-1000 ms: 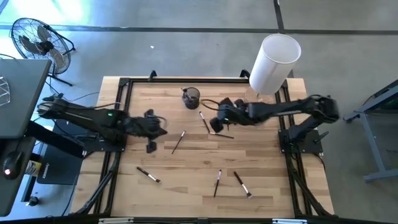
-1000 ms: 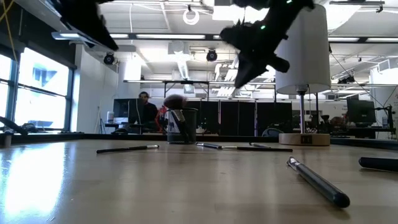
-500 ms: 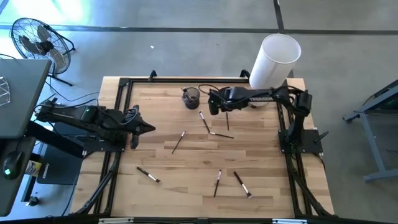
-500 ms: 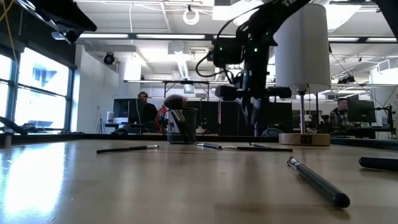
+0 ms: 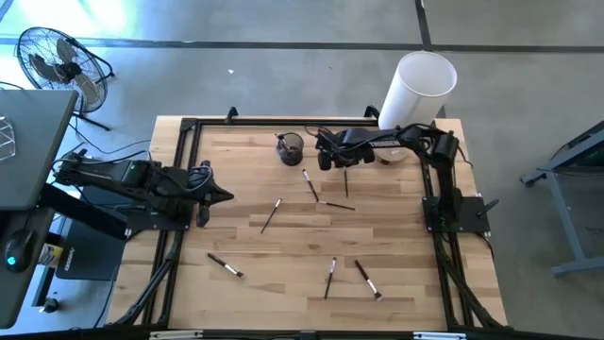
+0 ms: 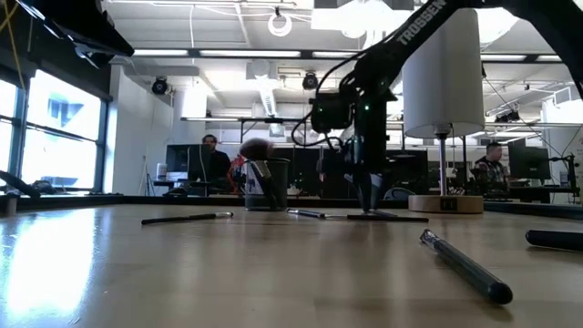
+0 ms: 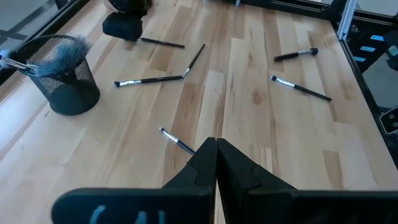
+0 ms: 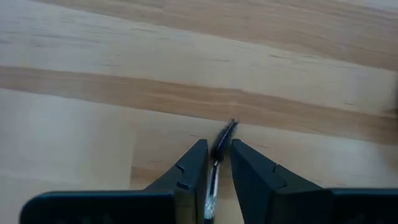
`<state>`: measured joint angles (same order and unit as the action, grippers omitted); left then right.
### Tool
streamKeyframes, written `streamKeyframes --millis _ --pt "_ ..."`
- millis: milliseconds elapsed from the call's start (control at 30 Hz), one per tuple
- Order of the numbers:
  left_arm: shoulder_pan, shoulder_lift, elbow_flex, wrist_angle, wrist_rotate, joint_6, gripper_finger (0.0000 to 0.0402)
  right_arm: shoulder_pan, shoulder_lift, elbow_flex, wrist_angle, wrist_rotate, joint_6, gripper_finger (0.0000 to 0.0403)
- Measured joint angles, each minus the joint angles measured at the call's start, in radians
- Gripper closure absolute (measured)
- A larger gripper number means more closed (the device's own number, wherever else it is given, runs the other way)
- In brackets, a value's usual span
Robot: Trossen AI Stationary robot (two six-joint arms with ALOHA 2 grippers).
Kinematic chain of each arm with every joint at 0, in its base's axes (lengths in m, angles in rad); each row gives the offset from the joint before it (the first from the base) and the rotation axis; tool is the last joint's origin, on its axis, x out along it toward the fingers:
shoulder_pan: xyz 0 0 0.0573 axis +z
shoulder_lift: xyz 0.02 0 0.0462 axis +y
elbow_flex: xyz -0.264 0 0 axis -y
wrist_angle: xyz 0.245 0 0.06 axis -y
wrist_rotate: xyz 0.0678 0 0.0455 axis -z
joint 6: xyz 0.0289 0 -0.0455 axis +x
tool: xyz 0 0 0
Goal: Put items in baskets/containers
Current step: Put the brow brush into the pen holder
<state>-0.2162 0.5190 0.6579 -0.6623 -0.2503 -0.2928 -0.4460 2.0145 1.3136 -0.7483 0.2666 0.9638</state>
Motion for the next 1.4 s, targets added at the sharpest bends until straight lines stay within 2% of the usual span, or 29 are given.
streamKeyframes --millis 133,267,433,567,733,867,1000,1100,1200,1267,1400 --pt "0.000 0.000 0.000 0.001 -0.002 0.000 0.0401 -0.001 0.023 0.003 0.001 -0.016 -0.019 0.0357" --pt "0.000 0.000 0.000 0.001 -0.020 0.000 0.0401 0.013 0.028 0.003 0.018 -0.015 -0.119 0.0395" --pt "0.000 0.000 0.000 0.001 -0.037 0.000 0.0401 0.031 0.001 -0.003 0.013 -0.026 -0.193 0.0400" --pt "0.000 0.000 0.000 0.005 -0.042 0.000 0.0401 0.065 -0.086 -0.008 -0.001 -0.033 -0.206 0.0402" --pt "0.000 0.000 0.000 0.010 -0.083 0.000 0.0401 0.113 -0.242 -0.004 0.058 0.056 -0.208 0.0402" --pt "0.000 0.000 0.000 0.010 -0.086 0.000 0.0401 0.148 -0.335 -0.005 0.265 0.134 -0.301 0.0402" --pt "0.000 0.000 0.000 0.010 -0.108 0.000 0.0401 0.158 -0.352 -0.003 0.599 0.133 -0.464 0.0402" --pt "0.000 0.000 0.000 0.010 -0.115 0.000 0.0401 0.149 -0.324 -0.003 0.843 0.110 -0.592 0.0403" --pt "0.000 0.000 0.000 0.010 -0.110 0.000 0.0401 0.130 -0.274 -0.003 1.023 0.043 -0.734 0.0403" --pt "0.000 0.000 0.000 0.009 -0.104 0.000 0.0401 0.118 -0.233 -0.003 1.104 0.007 -0.805 0.0403" --pt "0.000 0.000 0.000 0.009 -0.103 0.000 0.0401 0.094 -0.166 -0.003 1.188 0.006 -0.810 0.0403"
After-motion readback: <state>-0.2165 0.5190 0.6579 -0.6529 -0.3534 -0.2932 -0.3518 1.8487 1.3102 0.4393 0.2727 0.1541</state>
